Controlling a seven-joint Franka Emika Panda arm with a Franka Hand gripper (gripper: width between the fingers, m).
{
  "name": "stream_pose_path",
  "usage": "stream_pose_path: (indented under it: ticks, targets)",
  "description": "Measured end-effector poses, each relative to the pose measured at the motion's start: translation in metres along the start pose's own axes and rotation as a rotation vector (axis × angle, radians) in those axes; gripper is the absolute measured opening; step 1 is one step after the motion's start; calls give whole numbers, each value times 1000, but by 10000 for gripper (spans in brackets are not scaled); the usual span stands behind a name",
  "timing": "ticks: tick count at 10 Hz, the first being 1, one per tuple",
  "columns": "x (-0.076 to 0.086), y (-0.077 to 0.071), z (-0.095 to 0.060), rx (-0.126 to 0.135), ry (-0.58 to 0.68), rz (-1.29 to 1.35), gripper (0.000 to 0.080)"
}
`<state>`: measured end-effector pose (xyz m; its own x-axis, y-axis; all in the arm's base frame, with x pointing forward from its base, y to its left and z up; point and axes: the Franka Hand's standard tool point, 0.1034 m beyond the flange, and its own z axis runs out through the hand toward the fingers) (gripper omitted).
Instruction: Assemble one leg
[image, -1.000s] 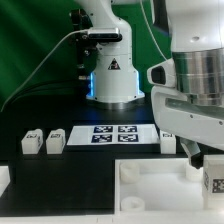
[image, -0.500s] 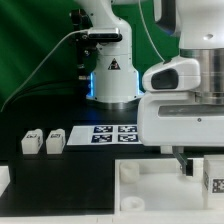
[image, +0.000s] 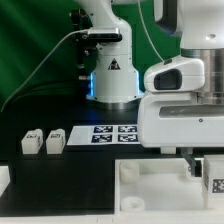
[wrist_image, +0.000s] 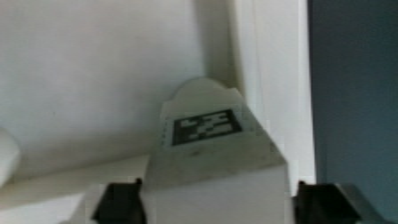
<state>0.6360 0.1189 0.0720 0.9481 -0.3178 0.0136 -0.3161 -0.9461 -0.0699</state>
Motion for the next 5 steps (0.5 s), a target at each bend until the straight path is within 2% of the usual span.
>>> stream_pose_path:
  ticks: [1,4,5]
  targets:
    - [0,2,0,-2,-1,86,292]
    - [2,5,0,16,-14,460,292]
    - [2,7,1,24,-21,686,292]
